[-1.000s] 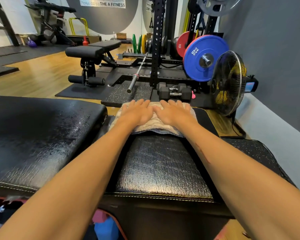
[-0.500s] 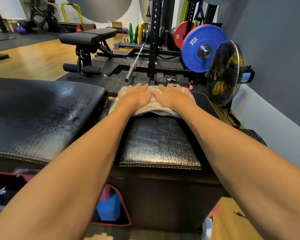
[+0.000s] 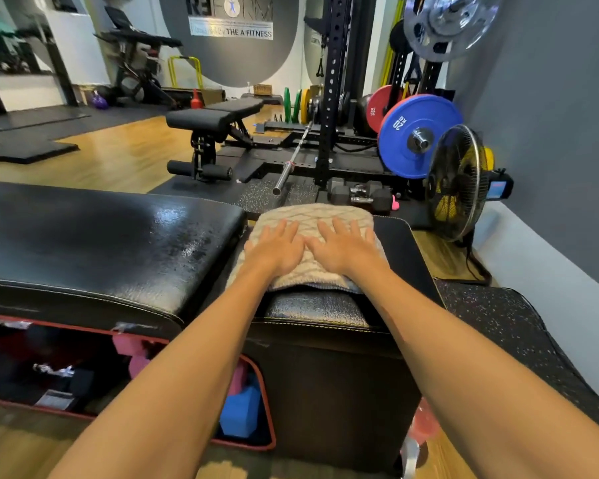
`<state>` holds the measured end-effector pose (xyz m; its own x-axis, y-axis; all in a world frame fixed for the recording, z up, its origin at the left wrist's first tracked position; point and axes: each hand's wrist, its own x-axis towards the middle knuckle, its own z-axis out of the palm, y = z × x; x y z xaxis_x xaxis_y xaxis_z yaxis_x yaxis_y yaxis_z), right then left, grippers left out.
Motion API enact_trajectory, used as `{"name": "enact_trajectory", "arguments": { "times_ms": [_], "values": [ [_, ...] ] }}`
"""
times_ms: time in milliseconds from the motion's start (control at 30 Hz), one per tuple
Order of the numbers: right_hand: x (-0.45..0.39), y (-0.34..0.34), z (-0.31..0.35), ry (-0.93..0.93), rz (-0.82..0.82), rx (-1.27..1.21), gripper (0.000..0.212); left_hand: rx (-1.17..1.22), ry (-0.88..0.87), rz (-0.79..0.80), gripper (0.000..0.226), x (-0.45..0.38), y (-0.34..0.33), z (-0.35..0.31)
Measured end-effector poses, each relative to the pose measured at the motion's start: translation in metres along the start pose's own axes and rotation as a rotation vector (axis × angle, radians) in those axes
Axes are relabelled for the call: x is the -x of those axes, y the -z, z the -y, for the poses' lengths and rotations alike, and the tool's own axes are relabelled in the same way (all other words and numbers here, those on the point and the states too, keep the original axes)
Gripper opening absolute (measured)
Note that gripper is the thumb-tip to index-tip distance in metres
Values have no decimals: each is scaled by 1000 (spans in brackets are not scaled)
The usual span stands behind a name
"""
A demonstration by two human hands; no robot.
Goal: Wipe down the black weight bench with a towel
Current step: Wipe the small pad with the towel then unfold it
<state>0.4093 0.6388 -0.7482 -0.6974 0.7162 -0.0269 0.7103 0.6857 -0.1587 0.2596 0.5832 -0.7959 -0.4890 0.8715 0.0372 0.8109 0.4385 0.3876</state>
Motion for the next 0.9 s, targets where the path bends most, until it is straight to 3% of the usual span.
{"name": "enact_trajectory", "arguments": {
  "times_ms": [333,500,900],
  "values": [
    [44,-1,7,53,21,12,67,-3,49,-29,87,60,0,-4],
    [64,-1,5,69,35,18,65,-45,118,-25,55,98,11,-30],
    [86,1,-28,-11,13,-7,64,-204,79,-16,57,112,6,-78]
  ]
}}
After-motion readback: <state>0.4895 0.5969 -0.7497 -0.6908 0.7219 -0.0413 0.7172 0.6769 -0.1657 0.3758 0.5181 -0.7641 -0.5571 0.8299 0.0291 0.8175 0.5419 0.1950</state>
